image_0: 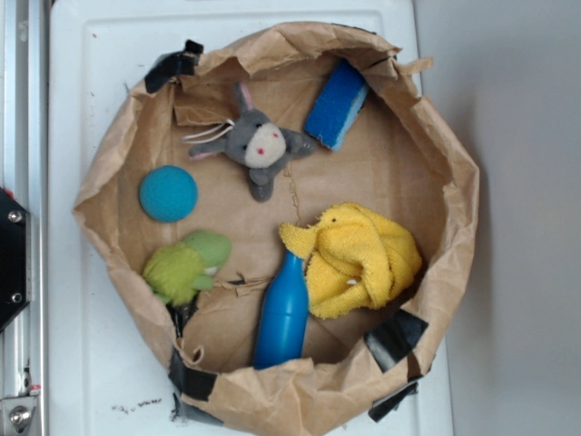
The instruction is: Grab the blue sponge.
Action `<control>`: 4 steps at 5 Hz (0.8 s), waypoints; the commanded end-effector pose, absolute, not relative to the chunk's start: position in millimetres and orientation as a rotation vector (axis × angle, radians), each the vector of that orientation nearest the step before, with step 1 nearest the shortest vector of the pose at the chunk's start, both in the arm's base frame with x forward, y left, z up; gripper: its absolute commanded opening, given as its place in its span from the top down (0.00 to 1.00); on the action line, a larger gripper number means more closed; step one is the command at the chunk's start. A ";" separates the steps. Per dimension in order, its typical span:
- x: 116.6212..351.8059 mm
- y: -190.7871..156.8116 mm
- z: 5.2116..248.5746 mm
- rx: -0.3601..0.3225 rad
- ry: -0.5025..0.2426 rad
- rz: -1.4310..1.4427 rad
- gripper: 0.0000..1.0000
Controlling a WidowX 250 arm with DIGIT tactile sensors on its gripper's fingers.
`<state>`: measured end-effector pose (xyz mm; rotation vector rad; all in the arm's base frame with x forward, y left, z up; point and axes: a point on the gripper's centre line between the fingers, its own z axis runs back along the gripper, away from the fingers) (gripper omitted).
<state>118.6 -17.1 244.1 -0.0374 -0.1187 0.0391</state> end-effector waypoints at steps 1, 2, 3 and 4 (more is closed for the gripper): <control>118.6 -17.1 244.1 -0.037 -0.119 0.039 0.00; 151.7 -15.1 238.8 -0.039 -0.165 0.147 0.00; 185.3 -4.9 222.0 -0.054 -0.135 0.267 0.00; 224.1 8.5 208.0 -0.075 -0.131 0.375 0.00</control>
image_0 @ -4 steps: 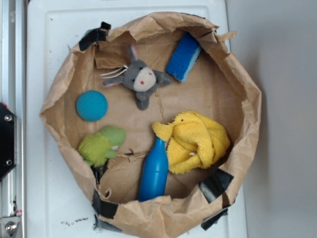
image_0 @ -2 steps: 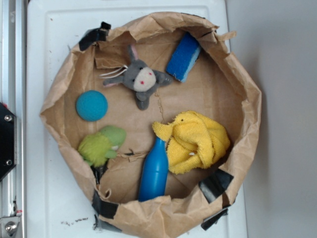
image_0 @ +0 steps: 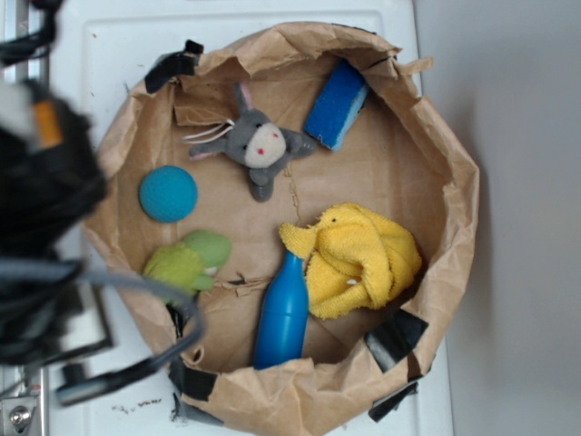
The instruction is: Grab the blue sponge.
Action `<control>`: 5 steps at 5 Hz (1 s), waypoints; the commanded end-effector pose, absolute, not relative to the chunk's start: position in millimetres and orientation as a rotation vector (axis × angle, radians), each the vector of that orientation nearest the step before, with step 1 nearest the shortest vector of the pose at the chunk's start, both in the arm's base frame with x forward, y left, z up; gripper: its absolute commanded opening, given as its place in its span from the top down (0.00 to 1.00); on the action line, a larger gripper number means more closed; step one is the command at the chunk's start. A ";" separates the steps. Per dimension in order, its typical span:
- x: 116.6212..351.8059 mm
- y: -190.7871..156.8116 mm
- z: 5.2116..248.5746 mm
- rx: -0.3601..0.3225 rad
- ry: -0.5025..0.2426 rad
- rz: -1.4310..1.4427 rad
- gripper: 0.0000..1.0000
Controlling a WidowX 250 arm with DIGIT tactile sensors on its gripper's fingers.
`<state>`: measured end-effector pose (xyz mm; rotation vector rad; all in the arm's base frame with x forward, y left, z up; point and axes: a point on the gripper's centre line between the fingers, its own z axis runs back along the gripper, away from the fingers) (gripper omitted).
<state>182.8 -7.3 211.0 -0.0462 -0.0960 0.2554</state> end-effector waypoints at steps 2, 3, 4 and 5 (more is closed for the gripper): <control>294.3 17.7 191.2 -0.130 -0.128 0.491 0.00; 294.3 17.7 191.2 -0.130 -0.128 0.491 0.00; 294.3 17.7 191.2 -0.130 -0.128 0.491 0.00; 294.3 17.7 191.2 -0.130 -0.128 0.491 0.00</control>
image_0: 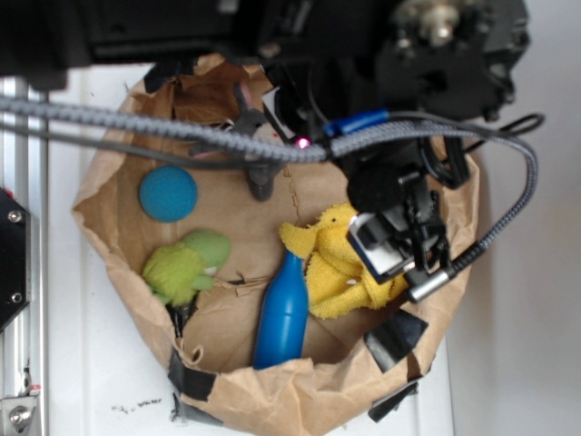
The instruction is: Grab the blue sponge.
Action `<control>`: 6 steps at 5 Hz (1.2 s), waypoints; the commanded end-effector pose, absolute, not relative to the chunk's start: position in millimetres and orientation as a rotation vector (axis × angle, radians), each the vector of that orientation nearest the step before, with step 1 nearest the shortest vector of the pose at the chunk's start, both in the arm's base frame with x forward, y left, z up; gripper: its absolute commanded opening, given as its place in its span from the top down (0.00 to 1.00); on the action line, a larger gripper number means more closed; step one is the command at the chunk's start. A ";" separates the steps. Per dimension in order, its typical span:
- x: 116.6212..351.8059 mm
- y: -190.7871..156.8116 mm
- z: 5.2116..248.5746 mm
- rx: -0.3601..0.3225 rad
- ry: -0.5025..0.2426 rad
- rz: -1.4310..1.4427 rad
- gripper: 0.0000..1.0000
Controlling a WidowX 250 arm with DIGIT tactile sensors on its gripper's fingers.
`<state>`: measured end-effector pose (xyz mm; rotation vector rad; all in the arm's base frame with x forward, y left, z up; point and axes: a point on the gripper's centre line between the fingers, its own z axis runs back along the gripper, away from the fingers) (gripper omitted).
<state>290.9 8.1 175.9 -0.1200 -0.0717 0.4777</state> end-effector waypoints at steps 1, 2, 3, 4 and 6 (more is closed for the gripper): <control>296.6 19.1 160.8 -0.105 -0.152 0.520 0.00; 284.5 27.1 148.2 -0.084 -0.197 0.490 0.00; 278.0 37.0 142.2 -0.070 -0.226 0.472 0.00; 275.5 50.0 133.8 -0.076 -0.212 0.469 0.00; 277.6 51.4 113.9 -0.084 -0.243 0.554 0.00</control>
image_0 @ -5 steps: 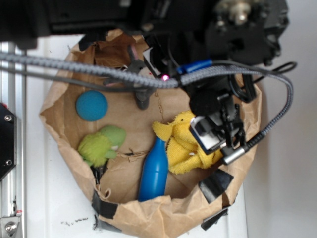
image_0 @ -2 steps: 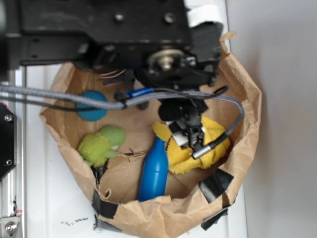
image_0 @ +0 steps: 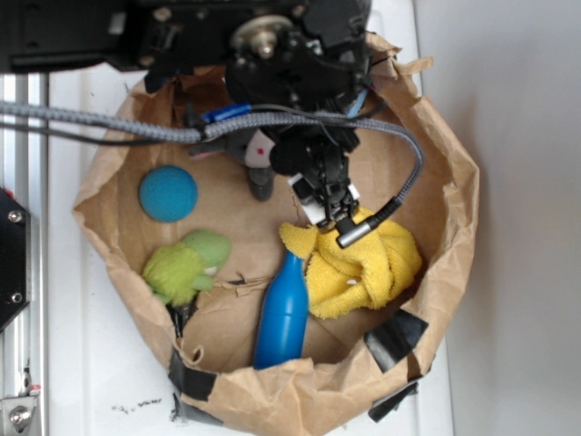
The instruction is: Grab the blue sponge.
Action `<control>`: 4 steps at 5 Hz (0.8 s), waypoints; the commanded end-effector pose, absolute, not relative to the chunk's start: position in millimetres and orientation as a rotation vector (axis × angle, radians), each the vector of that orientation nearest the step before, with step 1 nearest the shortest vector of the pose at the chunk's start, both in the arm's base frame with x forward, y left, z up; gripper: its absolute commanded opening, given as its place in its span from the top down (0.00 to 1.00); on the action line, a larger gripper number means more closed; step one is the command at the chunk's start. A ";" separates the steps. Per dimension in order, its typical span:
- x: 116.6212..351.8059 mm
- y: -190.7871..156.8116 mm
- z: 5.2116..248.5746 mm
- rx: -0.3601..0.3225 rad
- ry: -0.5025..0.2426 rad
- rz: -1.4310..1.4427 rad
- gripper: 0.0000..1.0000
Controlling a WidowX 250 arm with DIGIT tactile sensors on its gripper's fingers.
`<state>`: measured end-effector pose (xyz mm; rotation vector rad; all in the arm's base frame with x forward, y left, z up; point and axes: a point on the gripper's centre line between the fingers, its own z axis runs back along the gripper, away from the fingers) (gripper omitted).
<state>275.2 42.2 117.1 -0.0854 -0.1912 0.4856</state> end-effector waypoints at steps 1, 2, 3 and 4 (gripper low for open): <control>285.2 54.9 110.2 -0.083 -0.239 0.601 0.00; 289.2 59.9 103.7 -0.088 -0.248 0.710 0.00; 291.6 55.8 97.9 -0.105 -0.292 0.718 0.00; 293.6 50.4 93.3 -0.115 -0.318 0.726 0.00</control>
